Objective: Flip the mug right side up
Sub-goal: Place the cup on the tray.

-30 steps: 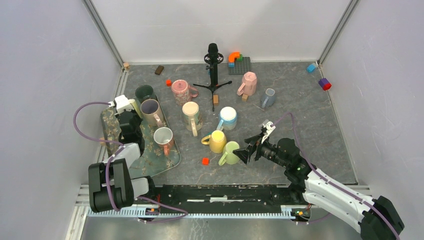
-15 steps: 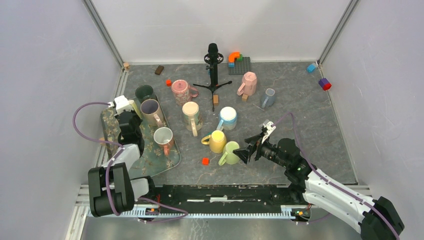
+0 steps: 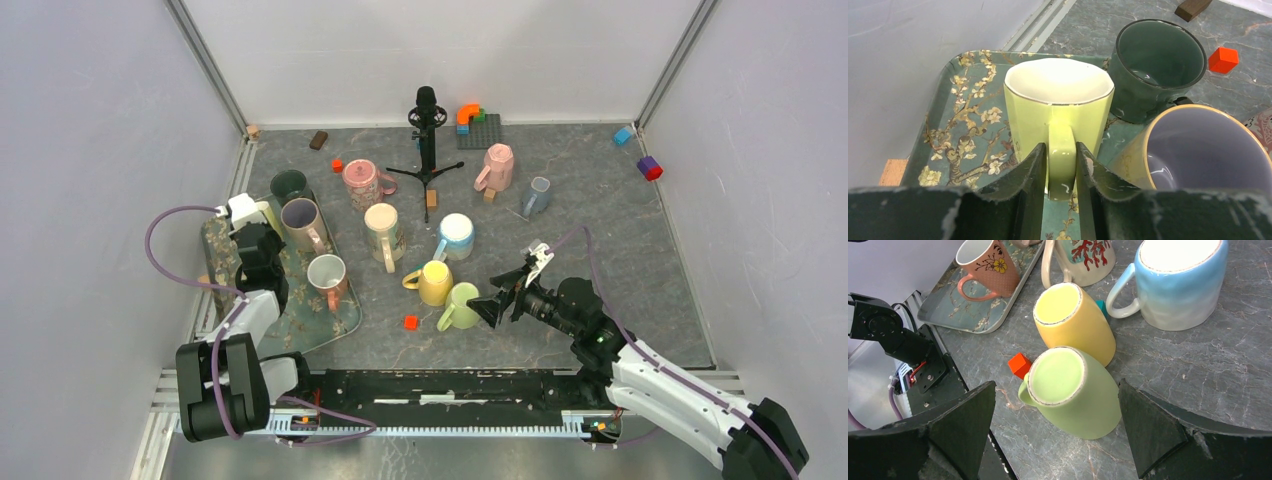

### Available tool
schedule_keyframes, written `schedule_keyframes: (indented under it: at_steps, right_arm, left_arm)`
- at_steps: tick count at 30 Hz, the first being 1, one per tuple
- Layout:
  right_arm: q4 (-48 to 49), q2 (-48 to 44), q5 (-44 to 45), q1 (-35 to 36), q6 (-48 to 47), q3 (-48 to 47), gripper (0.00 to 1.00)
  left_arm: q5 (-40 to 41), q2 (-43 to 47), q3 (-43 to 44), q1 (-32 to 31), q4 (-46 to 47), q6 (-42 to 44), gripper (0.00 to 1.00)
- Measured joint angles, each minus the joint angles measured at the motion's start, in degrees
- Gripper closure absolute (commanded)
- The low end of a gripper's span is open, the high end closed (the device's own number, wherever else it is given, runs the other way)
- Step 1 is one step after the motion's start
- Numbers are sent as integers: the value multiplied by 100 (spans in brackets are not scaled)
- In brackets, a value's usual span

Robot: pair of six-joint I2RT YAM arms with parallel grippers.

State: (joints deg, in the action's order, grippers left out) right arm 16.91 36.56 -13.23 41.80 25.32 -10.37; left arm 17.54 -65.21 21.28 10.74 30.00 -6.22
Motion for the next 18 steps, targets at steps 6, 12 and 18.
schedule_keyframes:
  at_steps: [6, 12, 18]
  right_arm:
    - [-50, -61, 4, 0, 15, 0, 3]
    - [-109, -90, 22, 0, 24, 0, 3]
    - [-120, -140, 26, 0, 37, 0, 3]
  left_arm:
    - [2, 2, 11, -2, -133, -13, 67]
    - [44, 31, 55, -17, -299, -26, 77]
    - [44, 90, 74, -26, -431, -37, 70]
